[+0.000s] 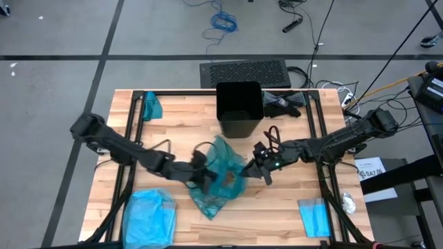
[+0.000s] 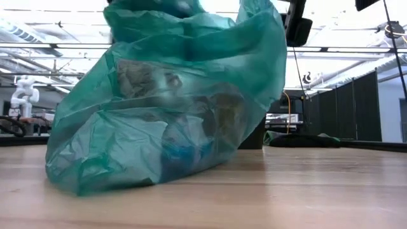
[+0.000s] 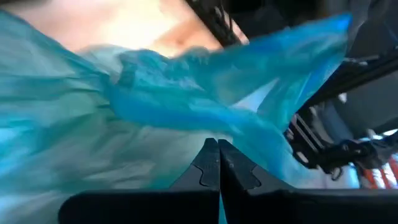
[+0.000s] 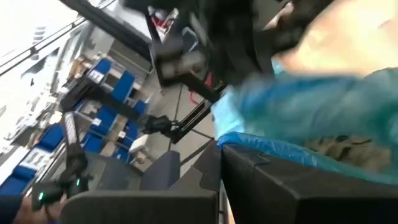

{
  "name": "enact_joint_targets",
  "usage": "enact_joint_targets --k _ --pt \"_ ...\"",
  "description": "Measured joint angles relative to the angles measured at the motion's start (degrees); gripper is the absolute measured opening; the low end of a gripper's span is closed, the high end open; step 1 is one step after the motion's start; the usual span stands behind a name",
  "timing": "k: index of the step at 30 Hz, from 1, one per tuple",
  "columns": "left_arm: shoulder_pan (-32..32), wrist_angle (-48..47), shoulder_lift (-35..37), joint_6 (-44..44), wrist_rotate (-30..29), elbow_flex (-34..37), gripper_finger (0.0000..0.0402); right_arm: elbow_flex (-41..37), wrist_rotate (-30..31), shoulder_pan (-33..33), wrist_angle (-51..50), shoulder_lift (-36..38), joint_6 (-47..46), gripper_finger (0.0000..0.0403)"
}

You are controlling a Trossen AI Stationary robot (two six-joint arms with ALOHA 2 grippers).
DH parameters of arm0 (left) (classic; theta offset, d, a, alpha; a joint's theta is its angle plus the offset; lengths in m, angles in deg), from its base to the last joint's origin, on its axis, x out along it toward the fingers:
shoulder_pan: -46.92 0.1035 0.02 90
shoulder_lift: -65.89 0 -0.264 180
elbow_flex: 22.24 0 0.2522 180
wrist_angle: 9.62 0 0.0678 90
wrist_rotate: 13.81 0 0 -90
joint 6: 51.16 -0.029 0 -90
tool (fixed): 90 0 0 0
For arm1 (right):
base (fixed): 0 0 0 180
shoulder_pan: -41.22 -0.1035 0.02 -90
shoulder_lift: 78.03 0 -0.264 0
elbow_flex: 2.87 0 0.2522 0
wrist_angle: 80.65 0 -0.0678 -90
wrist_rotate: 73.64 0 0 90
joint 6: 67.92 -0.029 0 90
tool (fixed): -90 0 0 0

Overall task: Place trash/remove bag and relplace
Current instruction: Close the blue trash bag

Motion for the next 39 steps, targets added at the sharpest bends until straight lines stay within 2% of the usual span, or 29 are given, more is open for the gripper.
enact_joint_targets --k 2,5,8,12,15,17,22,24,27,30,33,39 --pt "0.8 8.89 -4.0 -0.53 3.63 -0.07 0.0 -1.12 0.24 0.74 0.14 0.0 -0.98 0.0" --pt "0.47 18.24 -7.6 -3.34 5.12 -2.51 0.0 -3.77 0.65 1.19 -0.19 0.0 -3.7 0.0" --pt "-0.27 18.95 -7.95 -7.93 7.14 -5.7 0.0 -6.84 2.04 0.86 1.23 0.0 -6.77 0.0" --pt "-0.23 18.88 -7.11 -13.97 18.43 -8.59 0.0 -11.46 3.31 0.47 7.63 -0.02 -9.89 0.0" --pt "0.06 18.03 -7.01 -14.36 22.44 -9.2 0.0 -13.26 3.47 0.52 11.13 -0.02 -10.98 0.0" --pt "0.41 14.13 -7.01 -13.9 20.34 -9.2 0.0 -13.45 3.44 0.38 13.26 -0.02 -11.07 0.0" --pt "1.0 0.28 -7.06 -8.16 8.48 -9.16 0.0 -13.41 5.36 -2.7 17.98 0.0 -11.85 0.0" --pt "1.08 -2.0 -7.12 -6.49 4.58 -9.11 0.0 -13.41 6.46 -4.18 18.75 0.0 -12.24 0.0" --pt "1.23 -0.31 -7.1 -7.23 3.05 -9.11 0.0 -13.41 8.57 -6.22 19.08 0.02 -13.4 0.0" --pt "1.2 1.24 -7.1 -8.12 5.06 -9.13 0.0 -13.41 7.91 -7.4 19.85 0.02 -12.51 0.0005" --pt "1.18 1.03 -7.1 -8.35 7.23 -9.13 0.0 -13.41 3.79 -8.11 24.71 0.02 -10.57 0.0039" --pt "1.14 1.23 -7.1 -9.36 9.7 -9.13 0.0 -13.37 -1.23 -8.14 34.06 0.09 -12.1 0.0164"
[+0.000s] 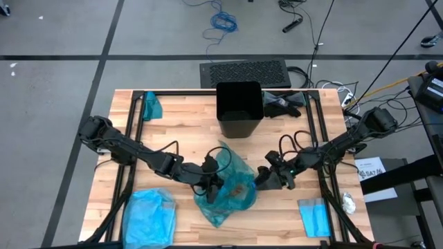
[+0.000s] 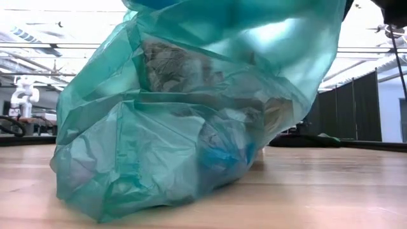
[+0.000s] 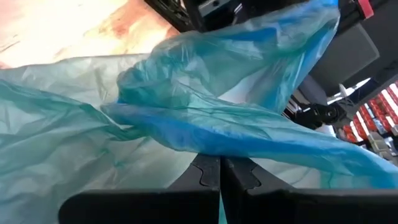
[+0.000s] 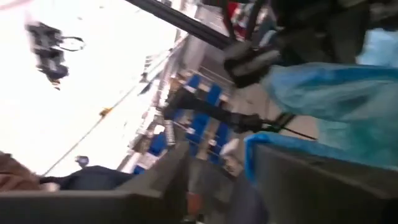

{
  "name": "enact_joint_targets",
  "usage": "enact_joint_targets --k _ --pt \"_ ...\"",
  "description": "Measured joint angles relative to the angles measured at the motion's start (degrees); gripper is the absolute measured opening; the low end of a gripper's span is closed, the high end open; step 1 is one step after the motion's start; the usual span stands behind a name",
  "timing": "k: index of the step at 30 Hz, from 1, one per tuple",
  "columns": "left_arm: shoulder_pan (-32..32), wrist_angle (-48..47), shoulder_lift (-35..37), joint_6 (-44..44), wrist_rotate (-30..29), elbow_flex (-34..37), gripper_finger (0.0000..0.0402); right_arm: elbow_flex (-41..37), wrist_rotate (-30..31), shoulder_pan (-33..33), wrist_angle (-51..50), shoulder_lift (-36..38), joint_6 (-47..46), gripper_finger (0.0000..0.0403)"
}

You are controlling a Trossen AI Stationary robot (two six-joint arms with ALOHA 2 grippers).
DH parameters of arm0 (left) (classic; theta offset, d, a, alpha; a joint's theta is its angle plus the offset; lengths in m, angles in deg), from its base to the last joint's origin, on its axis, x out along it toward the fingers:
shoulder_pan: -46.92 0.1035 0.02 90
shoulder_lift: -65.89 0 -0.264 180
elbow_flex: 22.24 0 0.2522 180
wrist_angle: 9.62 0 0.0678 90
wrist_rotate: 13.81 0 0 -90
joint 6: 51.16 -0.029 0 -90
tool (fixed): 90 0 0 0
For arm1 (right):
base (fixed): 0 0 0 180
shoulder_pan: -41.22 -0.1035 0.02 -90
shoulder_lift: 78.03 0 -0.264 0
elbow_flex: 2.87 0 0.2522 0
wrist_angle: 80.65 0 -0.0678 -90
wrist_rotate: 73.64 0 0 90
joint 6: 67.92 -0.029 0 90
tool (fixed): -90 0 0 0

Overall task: Place trash/remove bag and relplace
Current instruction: Close the blue trash bag

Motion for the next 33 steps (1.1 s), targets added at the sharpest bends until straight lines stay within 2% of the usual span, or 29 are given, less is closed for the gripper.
enact_joint_targets --k 3,6,7,9,12,17,20,23,27,33 --pt "0.0 0.0 0.0 0.0 0.25 0.0 0.0 0.0 -0.33 0.02 2.53 0.0 -1.82 0.0224" --pt "0.0 -0.14 0.0 0.0 0.67 0.0 0.0 0.08 -0.21 0.39 6.95 0.2 -1.71 0.0261" --pt "0.0 -0.24 0.0 0.02 0.9 0.0 0.0 0.11 -0.23 0.81 5.67 0.6 -1.81 0.0267" --pt "-0.02 -0.31 0.0 0.02 1.35 0.0 0.0 0.15 1.36 1.51 -3.66 2.2 -1.76 0.0269" --pt "-0.13 -0.24 0.02 0.13 1.96 0.0 0.0 -0.15 7.89 1.6 -18.04 5.46 1.08 0.0251" --pt "-1.06 -0.21 0.04 1.25 2.37 0.0 0.0 0.44 13.99 1.57 -23.16 13.47 9.06 0.0205" --pt "-1.39 1.44 0.04 1.53 2.38 0.02 0.0 3.96 17.32 1.26 -37.95 17.07 13.37 0.0172" --pt "-1.49 6.53 0.11 1.55 3.77 0.0 0.0 8.82 17.72 0.97 -49.0 17.01 17.52 0.0145" --pt "-1.53 10.91 0.09 1.44 9.71 -0.02 0.0 12.66 18.02 1.14 -52.14 16.48 22.22 0.0124" --pt "-0.11 15.95 0.09 1.43 21.96 -0.02 0.0 12.65 15.2 1.64 -52.79 15.28 21.53 0.011"
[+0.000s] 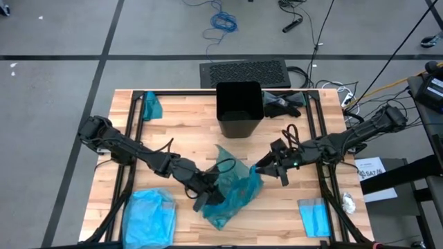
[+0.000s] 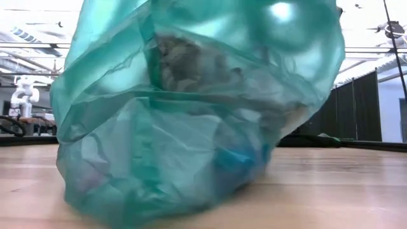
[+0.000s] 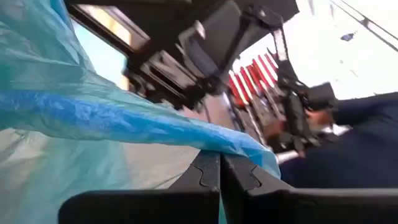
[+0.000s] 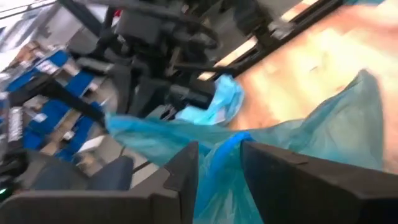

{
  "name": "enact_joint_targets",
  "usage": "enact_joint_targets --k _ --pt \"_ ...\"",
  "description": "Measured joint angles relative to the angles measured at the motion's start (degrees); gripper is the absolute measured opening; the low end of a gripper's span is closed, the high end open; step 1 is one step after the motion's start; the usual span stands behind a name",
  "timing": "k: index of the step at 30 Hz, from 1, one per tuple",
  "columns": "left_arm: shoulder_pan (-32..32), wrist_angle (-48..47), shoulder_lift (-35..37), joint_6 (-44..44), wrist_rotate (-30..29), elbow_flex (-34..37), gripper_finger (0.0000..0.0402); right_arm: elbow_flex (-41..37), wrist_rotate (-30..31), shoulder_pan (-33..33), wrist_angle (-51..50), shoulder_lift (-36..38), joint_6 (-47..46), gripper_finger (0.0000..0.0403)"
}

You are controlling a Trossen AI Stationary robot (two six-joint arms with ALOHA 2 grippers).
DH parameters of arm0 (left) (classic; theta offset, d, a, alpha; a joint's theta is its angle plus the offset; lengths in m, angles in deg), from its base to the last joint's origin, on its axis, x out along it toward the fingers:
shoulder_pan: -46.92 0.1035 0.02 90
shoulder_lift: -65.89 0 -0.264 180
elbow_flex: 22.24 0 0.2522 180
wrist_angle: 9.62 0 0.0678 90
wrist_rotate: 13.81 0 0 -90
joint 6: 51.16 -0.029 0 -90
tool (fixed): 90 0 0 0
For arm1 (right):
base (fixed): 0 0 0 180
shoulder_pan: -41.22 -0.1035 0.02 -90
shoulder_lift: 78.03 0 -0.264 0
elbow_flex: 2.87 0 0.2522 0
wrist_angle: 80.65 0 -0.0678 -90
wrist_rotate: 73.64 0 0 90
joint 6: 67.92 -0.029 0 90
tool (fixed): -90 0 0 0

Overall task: Place trash/remove bag and relplace
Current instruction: Close the blue trash bag

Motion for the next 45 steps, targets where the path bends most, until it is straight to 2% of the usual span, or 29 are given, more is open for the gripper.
enact_joint_targets --k 2,5,9,13,18,22,27,32,35,45 --pt "0.9 -0.72 0.0 -0.55 1.22 0.0 0.0 -0.02 -3.02 -0.03 1.27 -0.99 -0.83 0.0109" --pt "2.17 -3.55 0.28 -1.69 -3.66 0.0 0.0 -0.02 -4.87 -1.36 5.84 -1.97 -0.28 0.0109" --pt "3.78 -8.29 0.33 -1.76 -11.46 0.0 0.0 0.03 2.92 -3.97 0.79 -1.83 0.16 0.0103" --pt "4.4 -11.4 0.33 -1.46 -13.2 0.0 0.0 0.81 12.38 -5.45 -9.26 0.77 -2.0 0.0105" --pt "4.22 -13.47 0.33 -1.46 -13.0 0.0 0.0 4.82 13.54 -5.35 -17.13 5.55 1.28 0.0115" --pt "4.22 -13.45 0.33 -1.76 -12.94 0.0 0.0 10.34 16.14 -5.29 -25.19 6.19 5.13 0.0115" --pt "4.35 -9.81 0.33 -1.73 -12.11 0.02 0.0 13.42 14.09 -5.29 -23.73 -0.23 8.72 0.0114" --pt "4.33 -4.54 0.33 -0.48 -7.07 0.01 0.0 13.21 10.84 -5.43 -18.72 -9.63 6.63 0.0114" --pt "3.93 -4.44 0.33 0.74 -4.7 0.0 0.0 13.34 8.47 -6.51 -15.39 -14.26 5.05 0.0114" --pt "2.6 -4.31 -3.23 3.53 -6.51 0.02 0.0 13.27 6.17 -11.6 -7.57 -22.44 -0.16 0.0114"
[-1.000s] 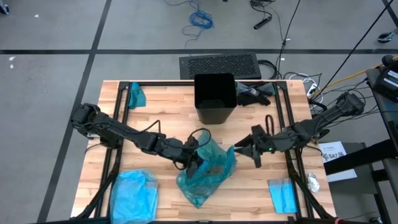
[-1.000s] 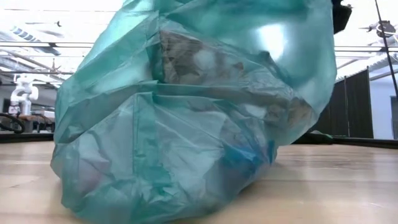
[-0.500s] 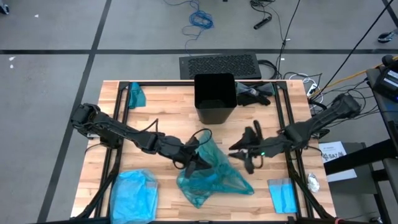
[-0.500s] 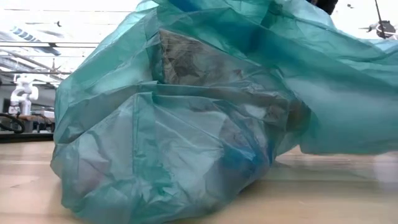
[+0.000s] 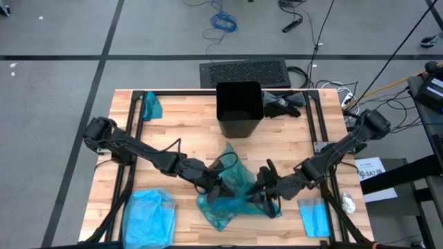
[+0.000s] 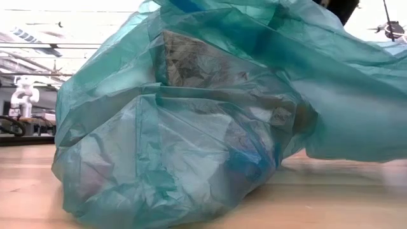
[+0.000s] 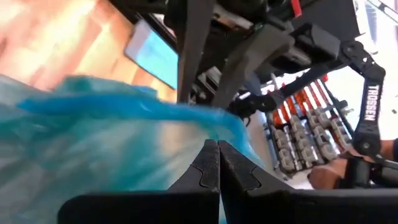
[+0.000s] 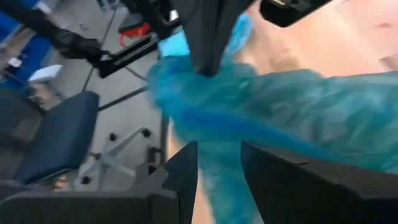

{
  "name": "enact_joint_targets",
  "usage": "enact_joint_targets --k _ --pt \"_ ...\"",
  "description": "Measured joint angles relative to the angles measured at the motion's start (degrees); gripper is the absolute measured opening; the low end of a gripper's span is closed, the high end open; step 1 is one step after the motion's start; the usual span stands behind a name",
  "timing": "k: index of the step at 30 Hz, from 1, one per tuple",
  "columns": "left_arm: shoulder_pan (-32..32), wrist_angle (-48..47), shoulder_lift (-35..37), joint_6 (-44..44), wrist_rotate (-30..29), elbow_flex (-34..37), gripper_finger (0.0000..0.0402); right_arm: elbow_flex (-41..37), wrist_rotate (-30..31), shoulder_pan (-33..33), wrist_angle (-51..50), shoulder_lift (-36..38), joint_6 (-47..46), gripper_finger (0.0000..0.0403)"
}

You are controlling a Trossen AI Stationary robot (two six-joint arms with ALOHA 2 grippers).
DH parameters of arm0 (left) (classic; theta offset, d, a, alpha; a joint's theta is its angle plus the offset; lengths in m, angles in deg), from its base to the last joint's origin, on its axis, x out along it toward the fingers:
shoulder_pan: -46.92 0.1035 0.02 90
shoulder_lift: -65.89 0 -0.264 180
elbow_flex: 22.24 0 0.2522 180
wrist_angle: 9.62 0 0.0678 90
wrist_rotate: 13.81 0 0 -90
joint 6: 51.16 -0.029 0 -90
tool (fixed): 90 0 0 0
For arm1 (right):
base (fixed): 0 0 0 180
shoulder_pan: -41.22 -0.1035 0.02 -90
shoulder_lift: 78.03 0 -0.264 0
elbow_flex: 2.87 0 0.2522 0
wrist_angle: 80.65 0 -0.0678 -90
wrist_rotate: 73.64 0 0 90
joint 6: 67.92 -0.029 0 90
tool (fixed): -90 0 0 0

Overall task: Place trash/remove bag and relplace
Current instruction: Close the blue trash bag

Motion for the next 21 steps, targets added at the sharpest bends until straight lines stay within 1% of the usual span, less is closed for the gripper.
enact_joint_targets --k 3,7,12,15,17,18,20,21 --pt "-0.67 1.32 -1.12 0.77 0.03 -0.76 0.0 0.0 0.2 -0.43 0.35 -2.09 -0.66 0.0114" --pt "-1.03 1.95 -4.65 0.72 1.08 -4.52 0.0 0.0 0.31 0.83 2.94 -6.11 -1.38 0.0114" --pt "-1.02 1.91 -13.76 0.75 5.17 -11.3 0.0 -0.11 0.47 2.98 3.36 -10.3 -3.15 0.0114" --pt "-1.07 6.12 -19.03 1.05 6.52 -14.4 0.0 -1.58 0.73 4.26 3.59 -10.38 -4.05 0.0114" --pt "-1.29 9.77 -19.72 -0.67 6.09 -15.6 0.0 -4.28 0.85 4.56 3.25 -9.73 -6.24 0.0114" --pt "-1.46 10.98 -18.94 -2.49 5.21 -16.18 0.0 -5.71 1.09 4.52 3.35 -9.16 -7.45 0.0114" --pt "-1.54 11.07 -15.99 -5.71 4.21 -16.93 0.0 -8.82 2.29 4.4 3.63 -7.74 -10.82 0.0114" --pt "-1.55 9.27 -14.03 -7.17 3.66 -17.02 0.0 -10.39 2.61 4.19 4.72 -6.95 -11.91 0.0114"
